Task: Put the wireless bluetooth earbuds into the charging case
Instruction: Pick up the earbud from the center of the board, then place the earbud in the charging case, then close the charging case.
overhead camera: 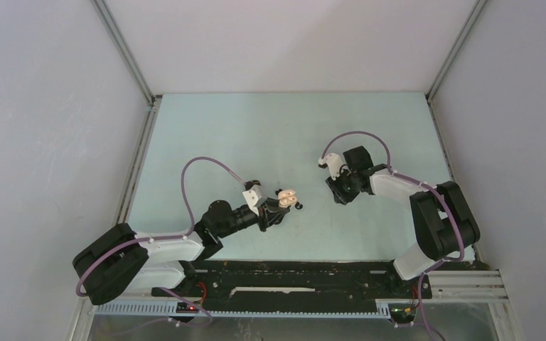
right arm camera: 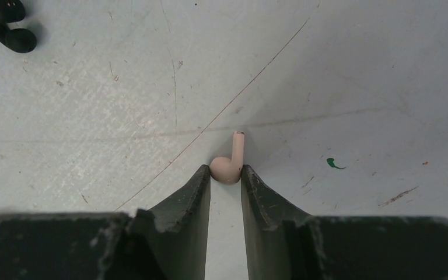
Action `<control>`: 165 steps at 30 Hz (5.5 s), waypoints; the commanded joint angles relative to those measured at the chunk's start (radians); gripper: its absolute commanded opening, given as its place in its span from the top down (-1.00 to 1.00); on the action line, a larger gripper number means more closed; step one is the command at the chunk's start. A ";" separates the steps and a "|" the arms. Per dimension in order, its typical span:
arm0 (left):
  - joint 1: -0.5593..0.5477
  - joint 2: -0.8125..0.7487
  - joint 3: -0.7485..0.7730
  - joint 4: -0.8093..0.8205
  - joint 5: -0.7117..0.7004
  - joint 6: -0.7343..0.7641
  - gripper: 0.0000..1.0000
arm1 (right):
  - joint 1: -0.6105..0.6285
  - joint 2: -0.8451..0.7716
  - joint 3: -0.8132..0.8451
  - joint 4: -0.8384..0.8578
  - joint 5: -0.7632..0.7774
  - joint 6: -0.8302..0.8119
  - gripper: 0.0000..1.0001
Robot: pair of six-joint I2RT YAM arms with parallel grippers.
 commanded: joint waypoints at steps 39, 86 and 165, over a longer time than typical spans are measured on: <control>-0.282 0.145 0.198 -0.324 -0.320 0.467 1.00 | 0.059 -0.149 0.317 -0.918 -0.465 -0.200 0.87; -0.364 0.143 0.198 -0.269 -0.302 0.481 1.00 | 0.189 0.139 0.494 -0.869 -0.457 0.080 0.87; -0.090 0.250 0.051 0.418 0.263 -0.061 1.00 | 0.079 -0.395 0.213 -0.523 -0.761 -0.274 -0.29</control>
